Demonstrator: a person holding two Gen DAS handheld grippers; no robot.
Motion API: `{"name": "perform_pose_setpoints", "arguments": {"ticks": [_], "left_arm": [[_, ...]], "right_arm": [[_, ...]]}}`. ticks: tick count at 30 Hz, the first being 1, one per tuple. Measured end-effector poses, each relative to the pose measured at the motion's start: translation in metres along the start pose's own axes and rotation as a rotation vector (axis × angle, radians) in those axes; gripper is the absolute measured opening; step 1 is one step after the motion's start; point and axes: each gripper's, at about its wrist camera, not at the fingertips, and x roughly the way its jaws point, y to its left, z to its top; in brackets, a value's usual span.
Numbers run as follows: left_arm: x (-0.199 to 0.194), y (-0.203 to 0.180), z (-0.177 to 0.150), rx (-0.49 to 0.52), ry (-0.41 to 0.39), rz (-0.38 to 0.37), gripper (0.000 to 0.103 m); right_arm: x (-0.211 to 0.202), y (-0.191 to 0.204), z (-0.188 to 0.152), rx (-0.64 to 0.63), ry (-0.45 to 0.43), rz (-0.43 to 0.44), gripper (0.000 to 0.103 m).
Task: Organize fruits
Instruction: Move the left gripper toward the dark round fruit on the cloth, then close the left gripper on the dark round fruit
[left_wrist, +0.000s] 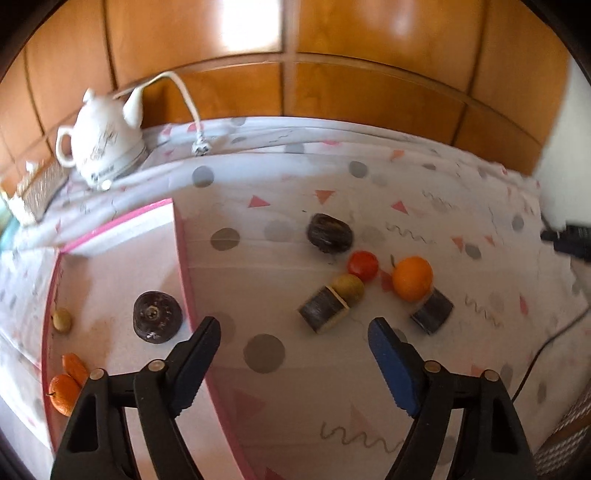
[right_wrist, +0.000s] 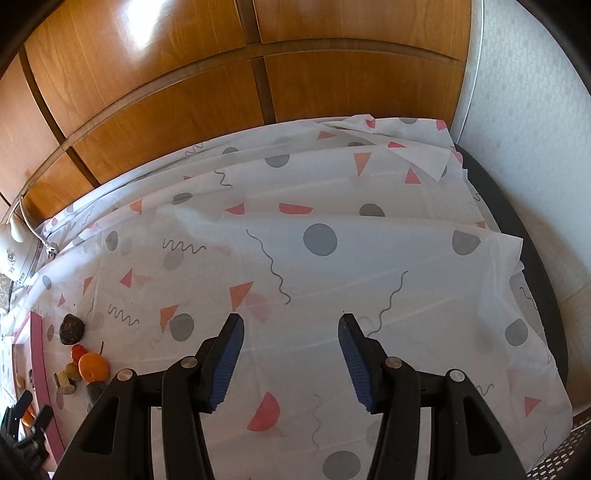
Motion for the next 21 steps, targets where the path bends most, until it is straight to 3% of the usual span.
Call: {"name": "perform_pose_setpoints", "arguments": {"ticks": [8, 21], "left_arm": [[0.019, 0.029, 0.028, -0.102, 0.05, -0.084, 0.053], [0.076, -0.002, 0.074, -0.123, 0.139, -0.145, 0.052]], "right_arm": [[0.001, 0.002, 0.0, -0.006, 0.003, 0.008, 0.054], [0.005, 0.005, -0.002, -0.012, 0.019, 0.013, 0.054]]}}
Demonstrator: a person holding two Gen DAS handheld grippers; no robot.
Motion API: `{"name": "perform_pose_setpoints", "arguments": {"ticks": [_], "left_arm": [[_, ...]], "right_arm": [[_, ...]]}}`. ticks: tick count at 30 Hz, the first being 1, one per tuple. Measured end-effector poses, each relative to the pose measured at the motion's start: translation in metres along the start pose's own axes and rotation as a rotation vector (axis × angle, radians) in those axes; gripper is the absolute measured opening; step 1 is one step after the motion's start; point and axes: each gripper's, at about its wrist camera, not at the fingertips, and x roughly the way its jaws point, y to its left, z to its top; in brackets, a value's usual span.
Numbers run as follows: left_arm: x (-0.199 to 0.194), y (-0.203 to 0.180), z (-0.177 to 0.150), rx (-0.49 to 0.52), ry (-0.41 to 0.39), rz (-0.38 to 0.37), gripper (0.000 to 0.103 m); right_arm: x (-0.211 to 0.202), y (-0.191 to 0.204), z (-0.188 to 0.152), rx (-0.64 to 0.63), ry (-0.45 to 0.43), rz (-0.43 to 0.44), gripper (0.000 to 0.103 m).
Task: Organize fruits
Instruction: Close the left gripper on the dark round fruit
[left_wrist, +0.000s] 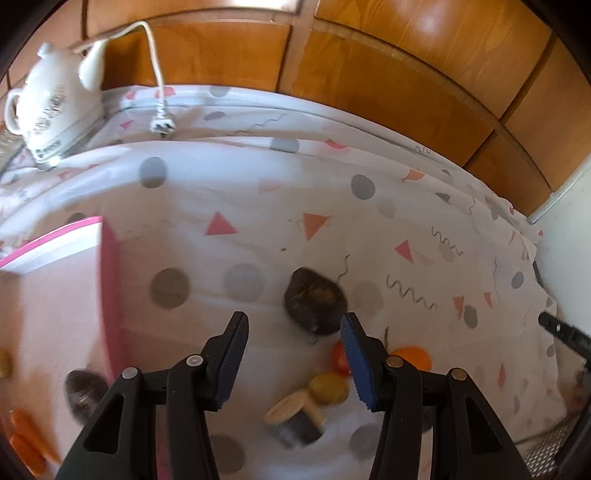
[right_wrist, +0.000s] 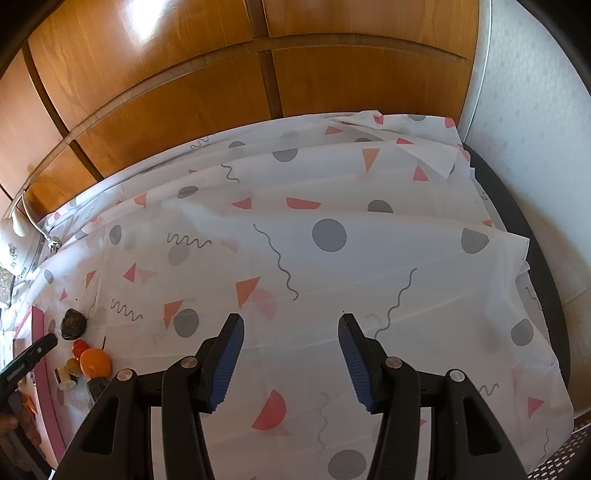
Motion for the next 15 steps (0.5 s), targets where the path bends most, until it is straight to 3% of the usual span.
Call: {"name": "perform_pose_setpoints", "arguments": {"ticks": [6, 8, 9, 15], "left_arm": [[0.03, -0.006, 0.011, -0.024, 0.034, -0.008, 0.053], [0.036, -0.007, 0.01, -0.023, 0.034, -0.035, 0.047], [0.036, -0.009, 0.01, -0.009, 0.021, -0.031, 0.042], [0.025, -0.015, 0.003, 0.039, 0.001, -0.033, 0.041]], "right_arm": [[0.002, 0.001, 0.0, 0.002, 0.006, 0.005, 0.054], [0.004, 0.001, 0.001, 0.002, 0.012, 0.005, 0.054], [0.005, 0.001, 0.001, 0.002, 0.017, 0.004, 0.054], [0.012, 0.007, -0.001, -0.02, 0.04, -0.001, 0.054]]}}
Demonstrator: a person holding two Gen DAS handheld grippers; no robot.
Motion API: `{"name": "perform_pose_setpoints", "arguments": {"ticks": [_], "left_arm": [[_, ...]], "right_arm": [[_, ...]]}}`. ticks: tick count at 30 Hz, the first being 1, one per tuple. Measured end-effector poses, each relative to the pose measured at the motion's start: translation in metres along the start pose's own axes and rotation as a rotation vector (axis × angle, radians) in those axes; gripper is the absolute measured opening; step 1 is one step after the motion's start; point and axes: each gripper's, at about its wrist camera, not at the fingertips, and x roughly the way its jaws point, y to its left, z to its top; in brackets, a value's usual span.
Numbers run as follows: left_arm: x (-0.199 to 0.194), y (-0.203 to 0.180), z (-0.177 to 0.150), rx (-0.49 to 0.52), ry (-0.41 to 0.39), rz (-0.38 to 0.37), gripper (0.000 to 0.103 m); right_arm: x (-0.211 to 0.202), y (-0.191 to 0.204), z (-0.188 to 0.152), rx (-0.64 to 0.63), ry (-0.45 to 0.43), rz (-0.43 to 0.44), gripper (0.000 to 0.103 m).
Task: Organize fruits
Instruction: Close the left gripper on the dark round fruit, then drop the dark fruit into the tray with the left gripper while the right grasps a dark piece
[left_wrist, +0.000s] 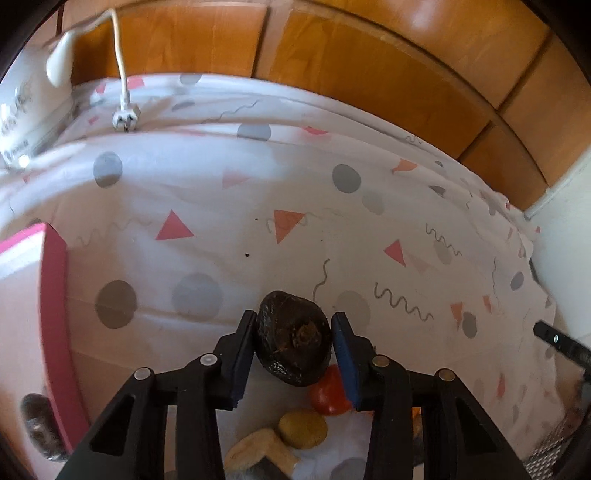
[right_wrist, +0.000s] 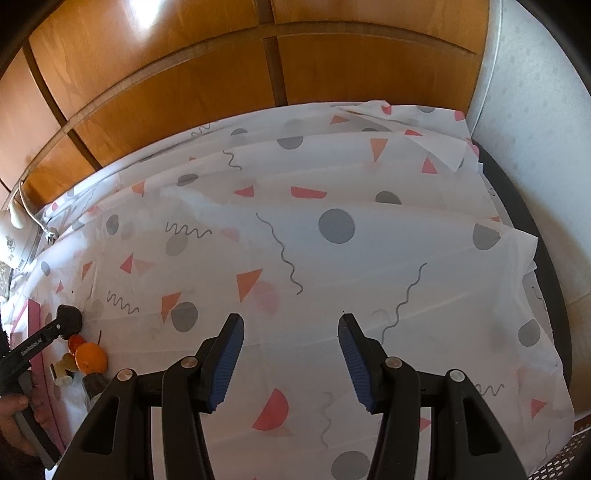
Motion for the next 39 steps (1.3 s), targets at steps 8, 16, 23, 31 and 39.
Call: {"name": "perform_pose_setpoints", "arguments": {"ticks": [8, 16, 23, 31, 39], "left_arm": [[-0.036, 0.004, -0.015, 0.018, -0.065, 0.023, 0.041], [-0.071, 0.024, -0.034, -0.02, -0.114, 0.046, 0.041], [-0.103, 0.046, -0.051, -0.048, -0.161, 0.069, 0.041], [-0.127, 0.082, -0.073, -0.114, -0.191, 0.102, 0.041], [-0.147, 0.126, -0.096, -0.198, -0.212, 0.145, 0.041]], "right_arm": [[0.012, 0.023, -0.009, -0.092, 0.067, 0.092, 0.054], [0.018, 0.042, -0.018, -0.185, 0.093, 0.108, 0.054], [0.022, 0.048, -0.022, -0.221, 0.109, 0.121, 0.054], [0.017, 0.078, -0.033, -0.327, 0.099, 0.234, 0.054], [0.015, 0.122, -0.052, -0.44, 0.112, 0.346, 0.054]]}}
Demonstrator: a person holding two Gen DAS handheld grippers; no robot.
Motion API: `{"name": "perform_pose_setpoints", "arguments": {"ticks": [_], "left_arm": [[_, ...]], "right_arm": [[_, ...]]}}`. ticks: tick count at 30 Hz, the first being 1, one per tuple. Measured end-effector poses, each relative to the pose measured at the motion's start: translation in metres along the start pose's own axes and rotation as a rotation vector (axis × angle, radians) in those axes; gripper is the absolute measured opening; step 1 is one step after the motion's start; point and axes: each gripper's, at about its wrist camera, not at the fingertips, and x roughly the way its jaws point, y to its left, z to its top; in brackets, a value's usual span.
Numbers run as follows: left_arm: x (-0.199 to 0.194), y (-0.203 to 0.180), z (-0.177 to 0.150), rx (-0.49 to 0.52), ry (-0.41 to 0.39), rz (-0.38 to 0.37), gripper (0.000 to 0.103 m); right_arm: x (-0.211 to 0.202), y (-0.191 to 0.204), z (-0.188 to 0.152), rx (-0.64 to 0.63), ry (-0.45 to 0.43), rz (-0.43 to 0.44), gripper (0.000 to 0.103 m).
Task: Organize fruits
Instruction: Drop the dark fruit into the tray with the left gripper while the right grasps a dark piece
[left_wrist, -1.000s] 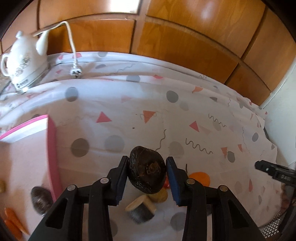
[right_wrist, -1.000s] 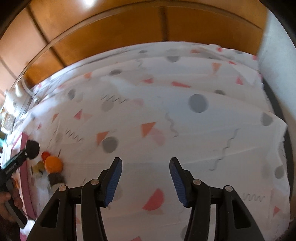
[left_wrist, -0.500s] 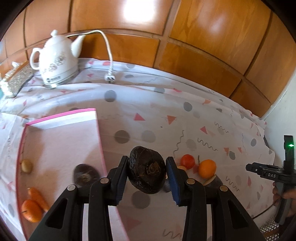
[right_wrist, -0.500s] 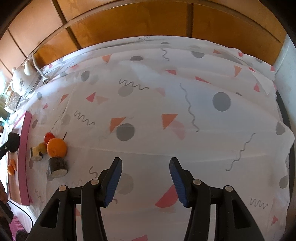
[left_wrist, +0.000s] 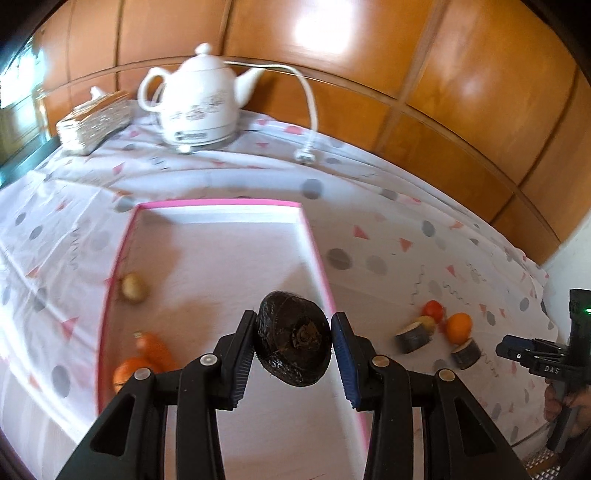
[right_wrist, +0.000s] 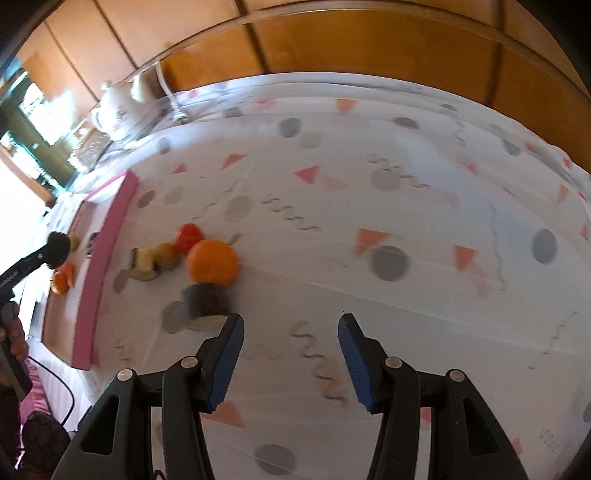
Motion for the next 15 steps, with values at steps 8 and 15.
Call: {"name": "perform_pose_setpoints", "arguments": {"ticks": [8, 15], "left_arm": [[-0.01, 0.037, -0.011, -0.064, -0.01, 0.034, 0.041], [-0.026, 0.065, -0.021, -0.121, -0.036, 0.064, 0.041]], "right_arm": [[0.015, 0.024, 0.006, -0.04, 0.01, 0.041, 0.054], [0.029, 0.038, 0.01, -0.063, 0.025, 0.054, 0.054]]}}
